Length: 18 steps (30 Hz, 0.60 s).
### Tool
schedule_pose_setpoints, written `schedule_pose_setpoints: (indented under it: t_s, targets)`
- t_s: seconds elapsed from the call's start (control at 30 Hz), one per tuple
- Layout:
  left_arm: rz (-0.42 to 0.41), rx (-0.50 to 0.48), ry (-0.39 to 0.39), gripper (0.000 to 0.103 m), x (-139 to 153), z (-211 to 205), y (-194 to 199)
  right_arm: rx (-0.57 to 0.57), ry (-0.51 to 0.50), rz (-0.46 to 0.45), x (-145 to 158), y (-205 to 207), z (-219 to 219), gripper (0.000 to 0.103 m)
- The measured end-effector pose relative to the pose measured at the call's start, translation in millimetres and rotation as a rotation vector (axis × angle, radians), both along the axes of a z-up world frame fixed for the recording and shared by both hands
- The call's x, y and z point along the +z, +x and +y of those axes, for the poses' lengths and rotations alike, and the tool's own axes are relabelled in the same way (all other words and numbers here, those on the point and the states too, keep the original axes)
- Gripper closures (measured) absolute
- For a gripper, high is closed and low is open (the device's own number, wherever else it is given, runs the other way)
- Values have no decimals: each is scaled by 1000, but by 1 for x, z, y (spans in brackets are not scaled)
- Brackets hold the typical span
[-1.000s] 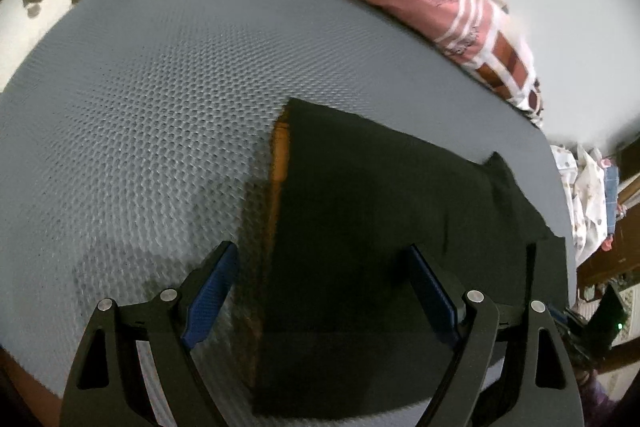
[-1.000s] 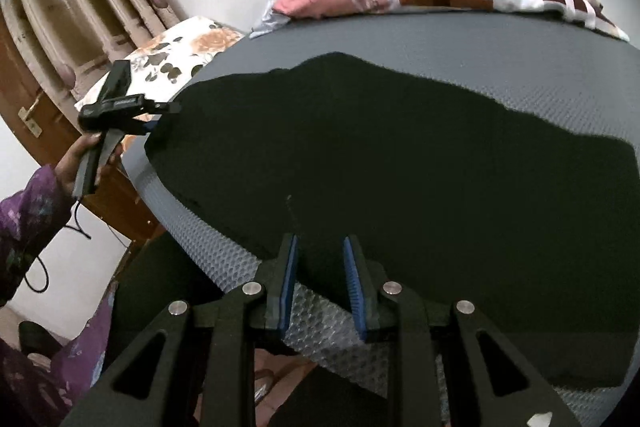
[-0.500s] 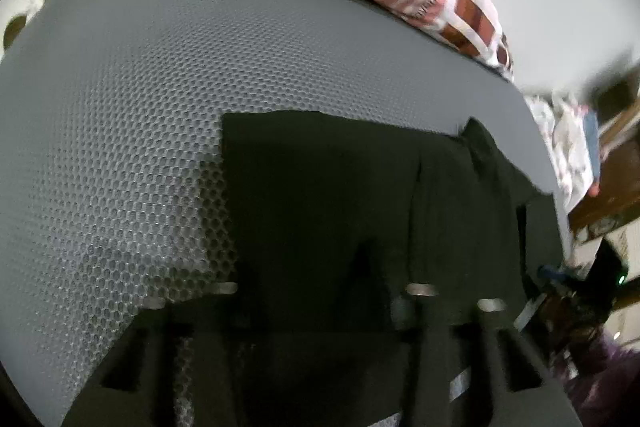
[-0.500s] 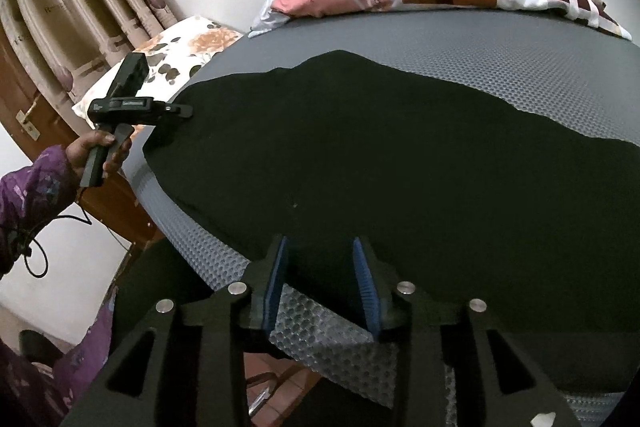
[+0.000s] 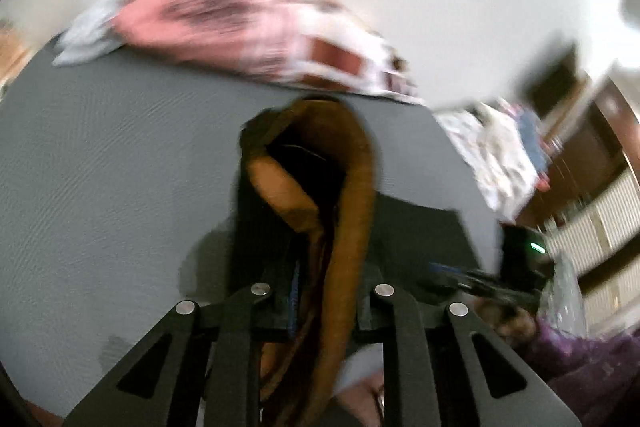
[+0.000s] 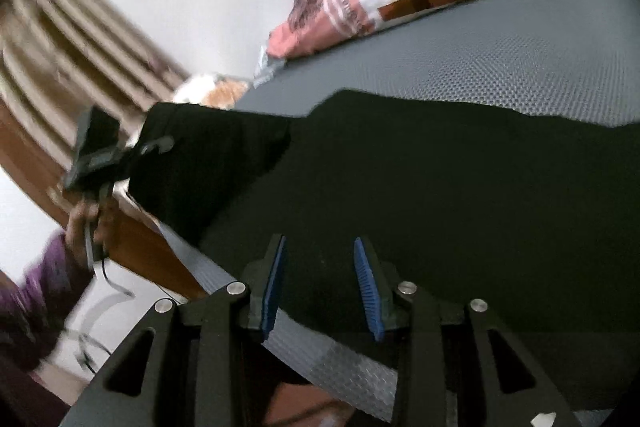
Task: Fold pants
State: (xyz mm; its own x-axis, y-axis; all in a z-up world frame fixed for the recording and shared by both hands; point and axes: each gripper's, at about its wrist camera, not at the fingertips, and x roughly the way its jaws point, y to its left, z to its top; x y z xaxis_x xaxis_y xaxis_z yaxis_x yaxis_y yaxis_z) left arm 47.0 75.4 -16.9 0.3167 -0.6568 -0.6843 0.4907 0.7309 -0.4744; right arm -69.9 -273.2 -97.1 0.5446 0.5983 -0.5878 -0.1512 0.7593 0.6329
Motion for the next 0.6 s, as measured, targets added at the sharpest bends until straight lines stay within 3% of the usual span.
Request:
schedule_pose_setpoints:
  t_s: [0.13,0.23,0.33,0.43,0.53,0.6]
  targets:
    - [17,-132,-91,85,19,-93,-15,-102,226,40,-11,1,-36,65]
    - [83,-219,-167,84,3,-166,-17,-187,395,70,-20,-7,-69,57]
    - [118,-265,-126,81,-26,-225,-20,-235,515,93,-26,-14,-96,47]
    - [133,-261,-118,75,-38,-247,-18,-271,538,152,-35,-18,-113,49]
    - [176,-248,-171,49,-33,-248,-12,-256,595,143,-38,-19,-121,48]
    - [197,-246,-223,21,-26,-243,-8,-256,566,142,-32,-16,-124,48]
